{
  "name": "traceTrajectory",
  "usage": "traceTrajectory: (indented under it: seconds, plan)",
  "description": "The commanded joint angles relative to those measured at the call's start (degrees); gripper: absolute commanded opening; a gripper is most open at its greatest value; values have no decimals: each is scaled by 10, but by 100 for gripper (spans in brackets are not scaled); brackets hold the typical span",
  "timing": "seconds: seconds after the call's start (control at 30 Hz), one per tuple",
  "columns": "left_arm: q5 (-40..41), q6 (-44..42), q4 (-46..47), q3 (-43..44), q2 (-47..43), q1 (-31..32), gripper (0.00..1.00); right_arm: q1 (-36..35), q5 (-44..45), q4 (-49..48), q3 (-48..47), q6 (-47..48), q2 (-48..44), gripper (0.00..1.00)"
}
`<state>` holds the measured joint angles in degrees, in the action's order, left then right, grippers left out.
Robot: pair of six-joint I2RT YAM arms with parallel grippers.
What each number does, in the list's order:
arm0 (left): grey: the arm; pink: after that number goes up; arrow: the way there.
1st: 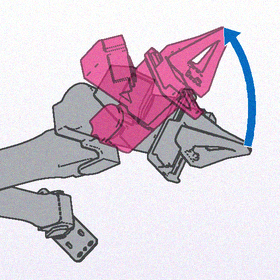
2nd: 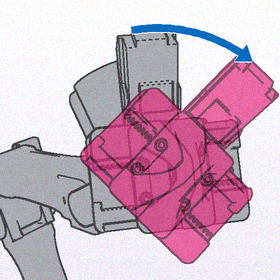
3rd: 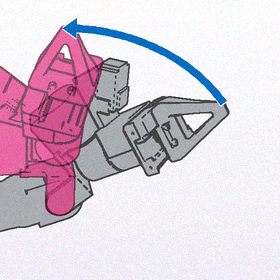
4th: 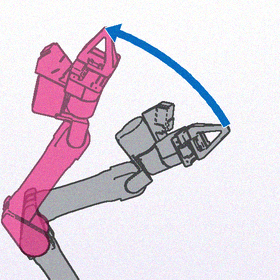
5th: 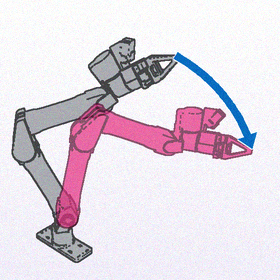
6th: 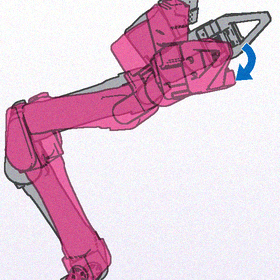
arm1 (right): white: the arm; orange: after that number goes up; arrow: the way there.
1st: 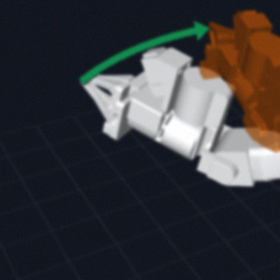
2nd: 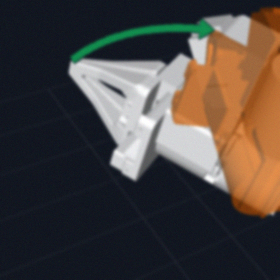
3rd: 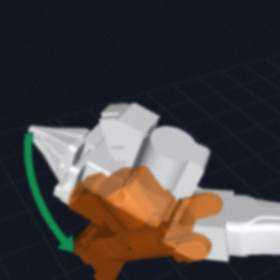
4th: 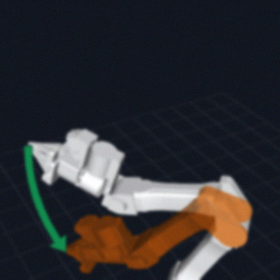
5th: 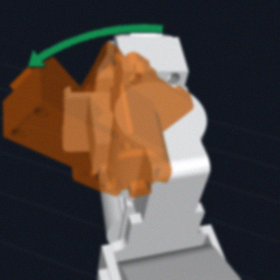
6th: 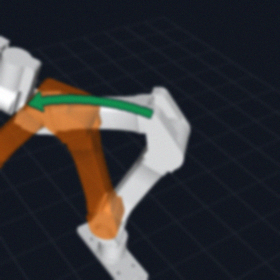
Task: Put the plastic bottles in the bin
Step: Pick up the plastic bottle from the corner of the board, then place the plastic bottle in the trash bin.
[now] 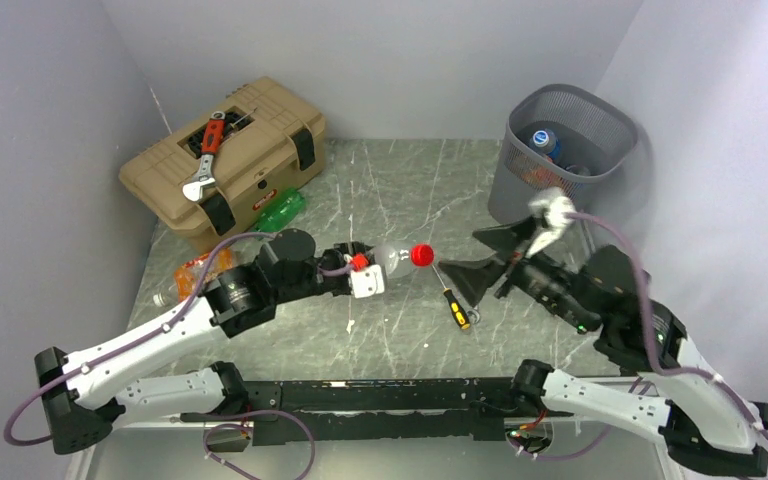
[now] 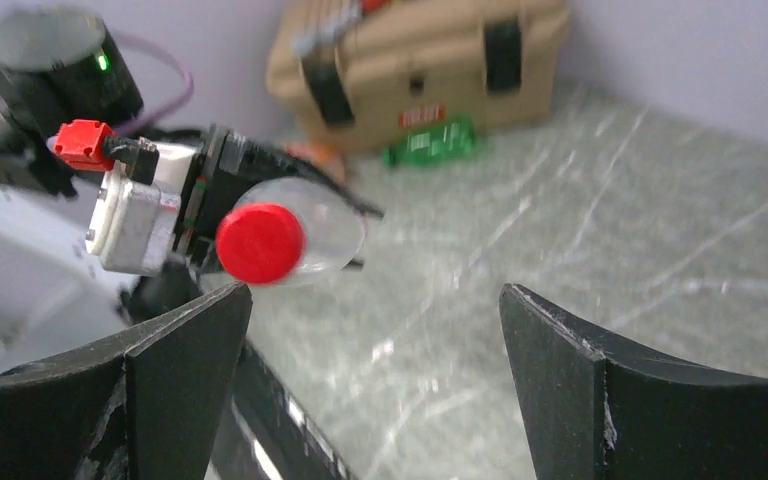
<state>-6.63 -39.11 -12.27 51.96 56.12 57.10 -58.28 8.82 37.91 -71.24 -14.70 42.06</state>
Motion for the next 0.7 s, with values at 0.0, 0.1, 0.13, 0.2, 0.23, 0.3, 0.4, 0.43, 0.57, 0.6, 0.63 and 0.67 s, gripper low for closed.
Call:
traceTrajectory:
  seconds: [0.0, 0.1, 0.13, 0.2, 0.23, 0.3, 0.4, 0.43, 0.57, 0.6, 0.63, 0.67]
  plan:
    - [-84, 207, -78, 68, 4, 2, 36, -2, 81, -242, 91, -5, -80, 100]
    - [-105, 251, -29, 41, -25, -1, 38, -2, 79, -309, 148, -2, -115, 99]
    - [-114, 266, -15, 33, -35, -4, 38, -2, 82, -328, 164, -6, -123, 98]
    - [-140, 293, -6, 25, -47, -11, 40, -2, 91, -362, 193, -26, -135, 95]
    - [-157, 303, -10, 28, -47, -14, 40, -2, 87, -396, 217, -30, -146, 95]
    - [-187, 331, -22, 41, -42, -17, 40, -2, 52, -459, 255, -35, -169, 94]
    - [-234, 382, 5, 37, -53, -38, 41, -2, 8, -509, 276, -41, -174, 94]
    - [-247, 406, 23, 25, -62, -51, 42, -2, -5, -513, 273, -43, -168, 94]
    - [-300, 457, 72, -13, -72, -110, 44, -2, -81, -530, 251, -47, -130, 95]
    - [-309, 458, 72, -11, -66, -115, 45, -2, -98, -528, 240, -47, -114, 95]
    - [-321, 461, 71, -7, -59, -119, 45, -2, -111, -521, 228, -45, -100, 95]
    - [-334, 465, 73, -7, -52, -124, 46, -2, -114, -512, 215, -42, -84, 95]
